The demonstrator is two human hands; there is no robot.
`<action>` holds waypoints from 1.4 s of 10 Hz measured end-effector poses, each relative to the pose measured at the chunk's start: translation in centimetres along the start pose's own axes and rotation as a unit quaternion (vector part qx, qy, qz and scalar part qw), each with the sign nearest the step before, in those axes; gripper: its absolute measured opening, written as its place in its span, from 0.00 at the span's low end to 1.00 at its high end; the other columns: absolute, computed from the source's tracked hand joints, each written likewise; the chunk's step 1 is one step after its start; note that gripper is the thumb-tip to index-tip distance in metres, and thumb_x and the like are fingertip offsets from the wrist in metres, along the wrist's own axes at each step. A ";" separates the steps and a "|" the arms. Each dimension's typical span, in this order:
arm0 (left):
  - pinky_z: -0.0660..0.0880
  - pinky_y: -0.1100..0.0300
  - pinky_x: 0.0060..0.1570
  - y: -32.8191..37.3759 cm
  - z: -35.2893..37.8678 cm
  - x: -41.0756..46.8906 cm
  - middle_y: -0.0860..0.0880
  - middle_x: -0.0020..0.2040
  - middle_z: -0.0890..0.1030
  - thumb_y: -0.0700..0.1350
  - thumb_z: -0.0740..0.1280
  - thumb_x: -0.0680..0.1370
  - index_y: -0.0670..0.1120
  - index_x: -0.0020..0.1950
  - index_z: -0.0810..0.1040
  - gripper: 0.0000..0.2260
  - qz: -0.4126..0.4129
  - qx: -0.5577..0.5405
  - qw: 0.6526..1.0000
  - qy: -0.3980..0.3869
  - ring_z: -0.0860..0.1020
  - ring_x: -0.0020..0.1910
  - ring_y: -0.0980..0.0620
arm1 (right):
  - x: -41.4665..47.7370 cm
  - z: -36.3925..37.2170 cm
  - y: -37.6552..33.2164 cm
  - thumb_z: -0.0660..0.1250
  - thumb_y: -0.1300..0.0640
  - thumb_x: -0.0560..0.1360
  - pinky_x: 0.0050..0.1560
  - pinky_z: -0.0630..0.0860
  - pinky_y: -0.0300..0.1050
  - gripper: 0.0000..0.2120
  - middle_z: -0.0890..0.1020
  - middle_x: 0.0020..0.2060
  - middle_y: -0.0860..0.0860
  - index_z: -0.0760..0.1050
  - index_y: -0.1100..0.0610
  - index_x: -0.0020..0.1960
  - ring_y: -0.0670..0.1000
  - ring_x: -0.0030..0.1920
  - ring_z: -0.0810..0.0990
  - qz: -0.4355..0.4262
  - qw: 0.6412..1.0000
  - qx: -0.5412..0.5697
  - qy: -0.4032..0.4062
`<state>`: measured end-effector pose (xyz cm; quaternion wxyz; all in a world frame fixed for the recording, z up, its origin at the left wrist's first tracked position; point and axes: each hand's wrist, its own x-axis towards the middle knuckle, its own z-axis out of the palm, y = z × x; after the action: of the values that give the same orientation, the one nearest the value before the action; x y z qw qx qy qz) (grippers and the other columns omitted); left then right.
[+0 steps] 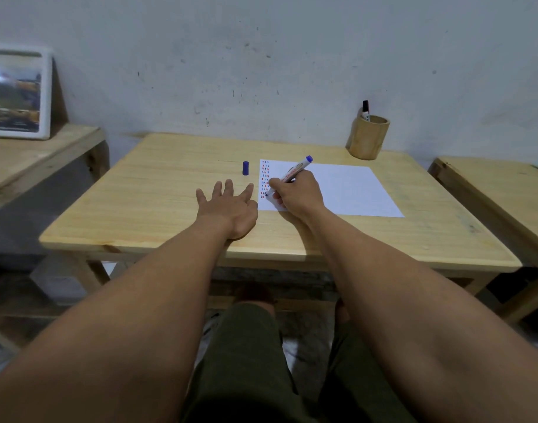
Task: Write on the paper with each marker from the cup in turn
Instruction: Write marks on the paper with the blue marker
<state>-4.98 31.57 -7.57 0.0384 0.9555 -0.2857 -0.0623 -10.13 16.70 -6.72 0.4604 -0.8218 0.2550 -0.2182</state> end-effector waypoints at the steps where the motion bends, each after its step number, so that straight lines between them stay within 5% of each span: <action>1: 0.38 0.35 0.74 0.0 -0.1 0.0 0.45 0.82 0.41 0.55 0.41 0.83 0.58 0.81 0.41 0.25 0.001 0.001 1.000 -0.002 0.39 0.81 0.43 | 0.0 0.0 -0.1 0.70 0.55 0.77 0.50 0.82 0.55 0.10 0.84 0.37 0.51 0.75 0.55 0.38 0.55 0.45 0.86 0.003 1.000 -0.003 -0.004; 4: 0.37 0.35 0.74 0.0 0.0 0.1 0.45 0.82 0.41 0.55 0.41 0.83 0.59 0.81 0.41 0.26 0.001 -0.001 1.000 -0.003 0.39 0.81 0.44 | -0.2 -0.1 -0.2 0.69 0.54 0.77 0.49 0.82 0.55 0.10 0.86 0.40 0.54 0.80 0.61 0.44 0.56 0.44 0.86 0.016 1.000 0.009 0.005; 6: 0.37 0.35 0.74 -0.1 0.0 0.1 0.45 0.82 0.41 0.54 0.41 0.83 0.59 0.81 0.41 0.26 0.001 -0.003 1.000 -0.002 0.39 0.81 0.44 | -0.1 0.1 -0.2 0.69 0.54 0.77 0.48 0.82 0.53 0.11 0.82 0.34 0.46 0.75 0.54 0.36 0.51 0.39 0.83 0.016 1.000 0.010 0.006; 8: 0.38 0.35 0.74 -0.1 0.1 0.2 0.45 0.82 0.42 0.55 0.40 0.83 0.59 0.81 0.41 0.26 0.003 0.002 1.000 -0.001 0.40 0.81 0.43 | -0.1 0.0 -0.2 0.69 0.54 0.76 0.49 0.82 0.55 0.11 0.87 0.40 0.56 0.81 0.63 0.43 0.56 0.43 0.86 0.027 0.999 0.025 0.012; 12: 0.37 0.35 0.74 -0.2 0.2 0.4 0.45 0.82 0.42 0.56 0.41 0.83 0.59 0.81 0.41 0.26 0.002 0.004 1.000 0.002 0.40 0.81 0.43 | 0.0 0.2 -0.2 0.69 0.55 0.77 0.49 0.82 0.52 0.12 0.80 0.34 0.45 0.74 0.52 0.35 0.52 0.43 0.85 0.008 1.000 -0.011 0.003; 14: 0.38 0.35 0.74 -0.1 0.2 0.3 0.45 0.82 0.42 0.56 0.41 0.83 0.59 0.81 0.41 0.26 0.002 0.005 1.000 0.001 0.40 0.81 0.43 | 0.0 0.2 -0.1 0.69 0.53 0.77 0.50 0.84 0.54 0.09 0.83 0.38 0.49 0.75 0.54 0.39 0.53 0.44 0.86 0.010 1.000 -0.003 -0.004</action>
<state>-4.68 31.49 -7.79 0.0344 0.9552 -0.2877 -0.0598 -10.04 16.90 -6.70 0.4609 -0.8214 0.2623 -0.2096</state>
